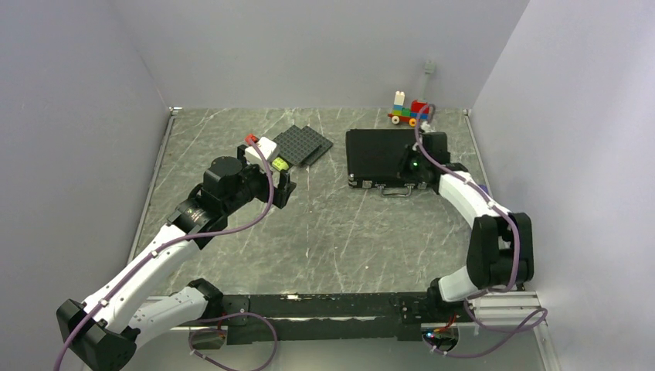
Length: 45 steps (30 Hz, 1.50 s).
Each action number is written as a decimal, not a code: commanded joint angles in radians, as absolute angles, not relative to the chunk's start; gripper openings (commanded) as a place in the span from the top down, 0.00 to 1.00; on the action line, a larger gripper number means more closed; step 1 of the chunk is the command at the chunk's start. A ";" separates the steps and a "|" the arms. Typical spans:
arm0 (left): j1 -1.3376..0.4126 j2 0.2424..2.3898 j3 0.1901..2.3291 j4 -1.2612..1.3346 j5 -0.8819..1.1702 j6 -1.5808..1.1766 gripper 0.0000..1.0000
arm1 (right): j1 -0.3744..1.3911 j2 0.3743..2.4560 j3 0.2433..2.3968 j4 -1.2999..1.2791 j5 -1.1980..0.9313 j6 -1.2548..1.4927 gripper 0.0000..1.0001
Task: Pack up texas hold em set
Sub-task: Close the chip case at the center of the board.
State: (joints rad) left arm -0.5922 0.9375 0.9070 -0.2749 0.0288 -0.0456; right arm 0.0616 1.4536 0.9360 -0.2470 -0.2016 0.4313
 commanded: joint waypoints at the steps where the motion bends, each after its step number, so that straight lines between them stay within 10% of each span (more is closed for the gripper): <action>1: -0.588 0.932 0.908 -0.252 0.034 -0.044 0.02 | 0.173 1.547 1.043 -0.206 -0.242 0.456 0.86; 45: -0.522 0.955 0.906 -0.255 0.047 -0.093 0.01 | 0.302 1.561 0.964 -0.248 -0.164 0.450 0.87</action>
